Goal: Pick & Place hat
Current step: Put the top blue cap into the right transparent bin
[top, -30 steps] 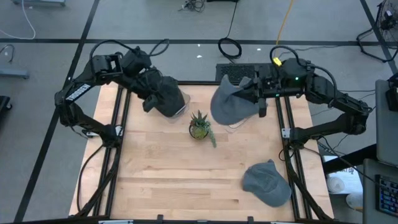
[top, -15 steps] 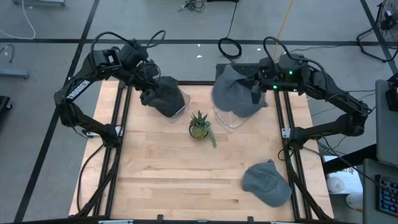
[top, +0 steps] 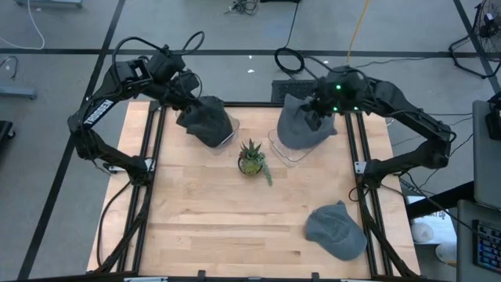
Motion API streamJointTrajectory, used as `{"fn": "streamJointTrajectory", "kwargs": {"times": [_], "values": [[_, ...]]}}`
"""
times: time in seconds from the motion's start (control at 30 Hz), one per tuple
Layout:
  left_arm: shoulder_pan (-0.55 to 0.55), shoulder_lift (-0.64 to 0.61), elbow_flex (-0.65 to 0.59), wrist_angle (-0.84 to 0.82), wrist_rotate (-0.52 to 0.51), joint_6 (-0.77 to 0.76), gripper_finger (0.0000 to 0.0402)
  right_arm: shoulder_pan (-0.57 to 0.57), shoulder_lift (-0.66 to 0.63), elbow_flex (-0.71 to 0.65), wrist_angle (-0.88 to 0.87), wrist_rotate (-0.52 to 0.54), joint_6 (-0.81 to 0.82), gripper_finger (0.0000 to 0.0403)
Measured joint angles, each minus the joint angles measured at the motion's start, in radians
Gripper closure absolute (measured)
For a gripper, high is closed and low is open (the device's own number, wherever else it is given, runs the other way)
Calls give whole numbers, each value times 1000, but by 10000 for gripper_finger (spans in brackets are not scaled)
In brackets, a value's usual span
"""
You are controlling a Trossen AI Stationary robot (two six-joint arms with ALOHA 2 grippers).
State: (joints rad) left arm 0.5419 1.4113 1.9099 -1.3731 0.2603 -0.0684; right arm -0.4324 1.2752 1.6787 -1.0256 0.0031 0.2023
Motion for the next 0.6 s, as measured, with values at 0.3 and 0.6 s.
{"fn": "streamJointTrajectory", "kwargs": {"times": [0.3, 0.6], "values": [[-3, 0, 0, 43, 1, -78, 157, -60, -4, -128, -3, 0, -43, 399], [-11, 0, 0, 43, 2, -72, 153, -81, -9, -273, 75, -4, -36, 399]]}}
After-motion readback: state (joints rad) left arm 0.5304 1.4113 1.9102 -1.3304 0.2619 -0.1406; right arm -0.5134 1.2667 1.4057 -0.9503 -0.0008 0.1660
